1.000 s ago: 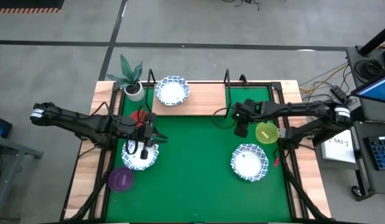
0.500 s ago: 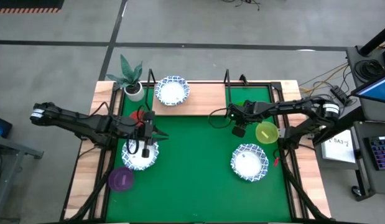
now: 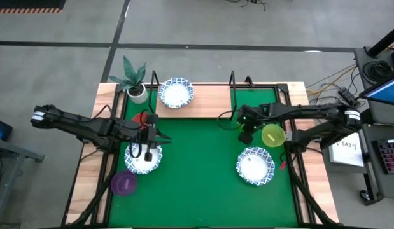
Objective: Place and stack bowls onto a shelf
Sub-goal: Put the green bowl on the shelf
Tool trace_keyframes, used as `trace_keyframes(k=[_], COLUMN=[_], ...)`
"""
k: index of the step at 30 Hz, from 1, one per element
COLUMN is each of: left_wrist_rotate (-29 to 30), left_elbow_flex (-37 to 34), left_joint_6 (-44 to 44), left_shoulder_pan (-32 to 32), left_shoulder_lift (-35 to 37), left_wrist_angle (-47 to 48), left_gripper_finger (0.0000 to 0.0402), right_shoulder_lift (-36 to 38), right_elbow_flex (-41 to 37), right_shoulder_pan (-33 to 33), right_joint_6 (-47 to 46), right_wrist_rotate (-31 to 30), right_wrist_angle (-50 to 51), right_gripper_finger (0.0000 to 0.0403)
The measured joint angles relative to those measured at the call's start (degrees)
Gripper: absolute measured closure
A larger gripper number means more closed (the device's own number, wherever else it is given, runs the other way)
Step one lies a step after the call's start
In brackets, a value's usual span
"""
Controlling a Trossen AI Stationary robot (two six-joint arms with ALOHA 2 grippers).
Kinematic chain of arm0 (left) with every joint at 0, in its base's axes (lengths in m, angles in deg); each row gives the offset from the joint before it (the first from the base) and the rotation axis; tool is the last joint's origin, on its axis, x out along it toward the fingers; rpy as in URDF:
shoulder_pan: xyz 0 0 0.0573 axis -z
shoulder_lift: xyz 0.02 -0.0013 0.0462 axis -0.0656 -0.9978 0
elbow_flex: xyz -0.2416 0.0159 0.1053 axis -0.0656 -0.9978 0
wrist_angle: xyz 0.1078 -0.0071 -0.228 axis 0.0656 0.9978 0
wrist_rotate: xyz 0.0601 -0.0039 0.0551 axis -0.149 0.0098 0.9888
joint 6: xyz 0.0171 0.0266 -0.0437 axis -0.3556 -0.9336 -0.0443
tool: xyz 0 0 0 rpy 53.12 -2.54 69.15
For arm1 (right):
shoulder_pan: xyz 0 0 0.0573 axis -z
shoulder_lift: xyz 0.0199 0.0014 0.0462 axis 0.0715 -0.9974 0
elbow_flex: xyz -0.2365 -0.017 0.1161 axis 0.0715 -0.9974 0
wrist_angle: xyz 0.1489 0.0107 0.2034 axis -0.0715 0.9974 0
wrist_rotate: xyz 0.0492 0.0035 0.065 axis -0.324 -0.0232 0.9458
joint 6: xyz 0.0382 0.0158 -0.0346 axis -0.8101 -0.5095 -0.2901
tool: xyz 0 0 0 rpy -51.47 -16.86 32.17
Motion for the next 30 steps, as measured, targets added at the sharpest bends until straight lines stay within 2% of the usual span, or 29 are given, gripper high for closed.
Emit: trace_keyframes(k=[2, 6, 10, 14, 16, 20, 24, 26, 30], left_wrist_rotate=[0.02, 0.19, 3.82, 6.55, 6.58, 6.58, 6.58, 6.57, 6.56], left_elbow_flex=[0.11, 0.17, -0.16, -1.08, -1.22, -1.25, -1.27, -1.27, -1.31], left_joint_6=[-0.65, -2.48, -2.76, -2.24, -1.85, -1.59, -1.03, 0.19, 2.86], left_shoulder_pan=[-0.04, -0.09, -0.09, -0.09, -0.09, -0.09, -0.09, -0.09, -0.09], left_shoulder_lift=[0.08, 0.30, 0.28, 0.23, 0.27, 0.92, 1.69, 1.95, 2.24], left_wrist_angle=[0.04, 0.00, -0.01, 0.07, 0.04, 0.46, 2.18, 3.03, 4.72], left_gripper_finger=[0.0365, 0.0365, 0.0365, 0.0365, 0.0365, 0.0365, 0.0365, 0.0365, 0.0365], right_shoulder_lift=[0.97, 0.82, -1.59, -5.92, -8.74, -15.74, -23.67, -27.75, -35.21], right_elbow_flex=[1.42, 5.17, 9.02, 13.79, 17.13, 26.14, 35.82, 40.55, 48.45], right_shoulder_pan=[-1.95, -7.40, -13.29, -18.08, -19.51, -20.15, -18.59, -16.70, -11.60], right_joint_6=[-2.75, -6.96, -9.21, -7.41, -4.87, 1.04, 9.34, 11.88, 14.97], right_wrist_rotate=[3.94, 7.38, 9.43, 8.98, 6.55, -5.91, -15.40, -17.81, -18.17], right_wrist_angle=[-0.38, -1.30, -7.52, -14.16, -15.92, -14.23, -8.62, -4.85, 3.06], right_gripper_finger=[0.0394, 0.0394, 0.0394, 0.0394, 0.0394, 0.0394, 0.0394, 0.0394, 0.0394])
